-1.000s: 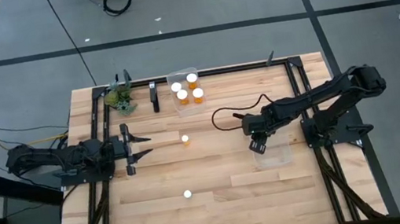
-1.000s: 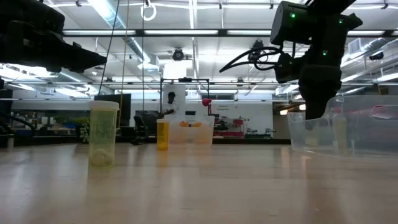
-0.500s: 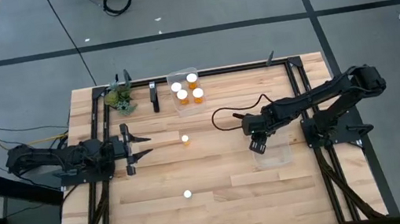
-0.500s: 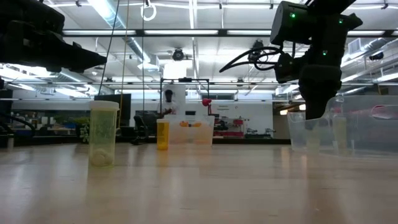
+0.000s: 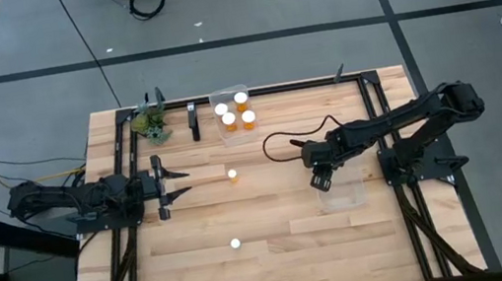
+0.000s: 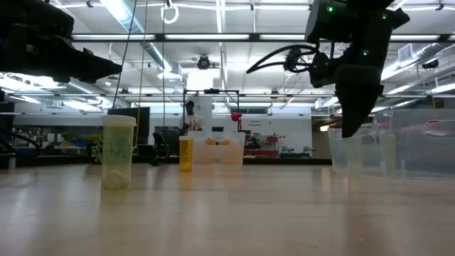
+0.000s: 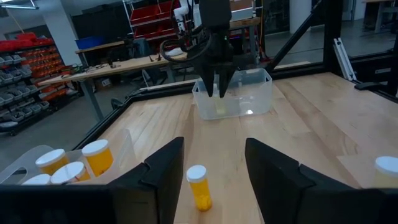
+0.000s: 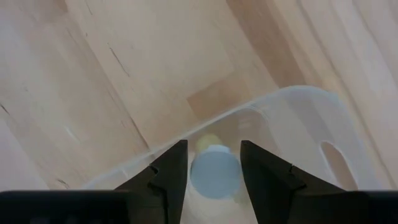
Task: Pick and place medicine bottles into bin by pill shape (circle, oval)
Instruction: Put the yellow tablet bottle into the bottom transparent bin, then put the orange tablet bottle into the bottom transparent bin
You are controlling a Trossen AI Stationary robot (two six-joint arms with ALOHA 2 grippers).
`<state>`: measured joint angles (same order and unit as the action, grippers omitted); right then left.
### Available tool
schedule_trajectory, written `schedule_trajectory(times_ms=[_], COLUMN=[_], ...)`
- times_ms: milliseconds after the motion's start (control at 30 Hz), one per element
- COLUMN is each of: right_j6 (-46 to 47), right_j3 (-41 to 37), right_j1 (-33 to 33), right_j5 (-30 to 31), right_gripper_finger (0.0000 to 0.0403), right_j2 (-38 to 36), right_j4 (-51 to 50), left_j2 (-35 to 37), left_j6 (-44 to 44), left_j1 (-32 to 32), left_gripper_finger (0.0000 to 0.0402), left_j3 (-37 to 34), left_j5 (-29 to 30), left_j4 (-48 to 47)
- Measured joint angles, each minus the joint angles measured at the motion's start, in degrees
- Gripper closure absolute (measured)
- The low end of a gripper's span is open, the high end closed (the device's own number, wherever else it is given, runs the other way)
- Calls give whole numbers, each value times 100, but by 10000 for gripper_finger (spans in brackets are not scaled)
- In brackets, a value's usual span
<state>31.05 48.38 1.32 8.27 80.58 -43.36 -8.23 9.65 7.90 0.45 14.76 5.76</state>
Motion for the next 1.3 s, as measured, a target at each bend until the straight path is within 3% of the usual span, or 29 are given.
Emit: schedule_trajectory(times_ms=[467, 767, 1033, 1300], right_j6=[-200, -284, -526, -1425], right_j3=[694, 853, 1093, 2714], right_j1=[-57, -39, -36, 159], right_j5=[132, -19, -452, -491], right_gripper_finger=[248, 248, 248, 248], right_j2=[2, 133, 895, 2161], right_j4=[-368, 534, 1183, 800], left_j2=[0, -2, -2, -2], left_j6=[0, 0, 0, 0], left_j1=[0, 0, 0, 0], left_gripper_finger=[221, 223, 225, 221], left_j3=[0, 0, 0, 0], left_j5=[0, -2, 0, 0], left_j4=[0, -1, 0, 0])
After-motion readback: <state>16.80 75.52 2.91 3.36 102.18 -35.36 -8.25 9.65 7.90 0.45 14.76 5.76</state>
